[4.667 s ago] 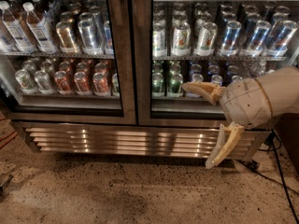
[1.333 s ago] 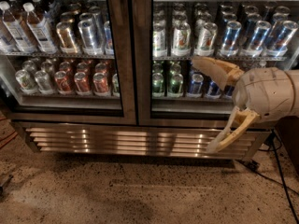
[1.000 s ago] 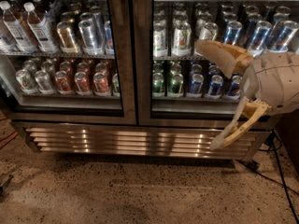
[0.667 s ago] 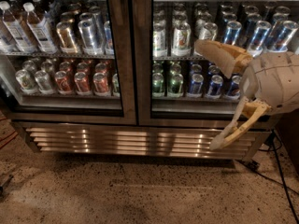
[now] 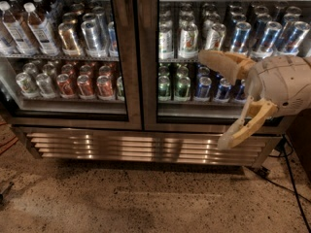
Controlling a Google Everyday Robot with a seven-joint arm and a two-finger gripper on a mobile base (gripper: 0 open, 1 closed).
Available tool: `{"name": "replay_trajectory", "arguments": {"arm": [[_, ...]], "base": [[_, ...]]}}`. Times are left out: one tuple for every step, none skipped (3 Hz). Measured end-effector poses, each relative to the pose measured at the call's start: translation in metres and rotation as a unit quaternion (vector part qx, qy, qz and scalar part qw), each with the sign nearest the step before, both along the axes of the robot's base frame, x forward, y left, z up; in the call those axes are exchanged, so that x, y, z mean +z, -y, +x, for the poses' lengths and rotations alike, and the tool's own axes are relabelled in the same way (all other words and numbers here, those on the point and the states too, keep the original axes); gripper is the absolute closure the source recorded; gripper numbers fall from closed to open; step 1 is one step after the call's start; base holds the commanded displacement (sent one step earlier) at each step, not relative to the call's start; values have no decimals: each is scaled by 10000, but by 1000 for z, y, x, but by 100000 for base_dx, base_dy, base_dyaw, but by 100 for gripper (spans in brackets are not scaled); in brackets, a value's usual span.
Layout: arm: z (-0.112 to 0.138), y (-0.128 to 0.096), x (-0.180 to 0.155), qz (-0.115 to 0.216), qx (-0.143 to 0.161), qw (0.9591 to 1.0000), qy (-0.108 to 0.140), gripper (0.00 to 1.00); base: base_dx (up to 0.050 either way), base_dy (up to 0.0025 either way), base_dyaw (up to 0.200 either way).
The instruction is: Open left fridge door
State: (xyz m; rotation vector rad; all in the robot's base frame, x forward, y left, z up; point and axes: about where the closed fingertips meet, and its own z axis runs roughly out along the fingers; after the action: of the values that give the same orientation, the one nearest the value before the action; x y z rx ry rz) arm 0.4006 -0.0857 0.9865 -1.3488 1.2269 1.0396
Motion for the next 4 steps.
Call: {"name": "replay_trajectory", "arguments": {"arm": [[0,0,0,0,0,10000,0,0],[0,0,0,0,0,10000,0,0],[0,0,0,0,0,10000,0,0],[0,0,0,0,0,10000,0,0]], "base": [[3840,243,12593],[3918,261,12013],[3939,242,12183],[3693,-251,-13344]]}}
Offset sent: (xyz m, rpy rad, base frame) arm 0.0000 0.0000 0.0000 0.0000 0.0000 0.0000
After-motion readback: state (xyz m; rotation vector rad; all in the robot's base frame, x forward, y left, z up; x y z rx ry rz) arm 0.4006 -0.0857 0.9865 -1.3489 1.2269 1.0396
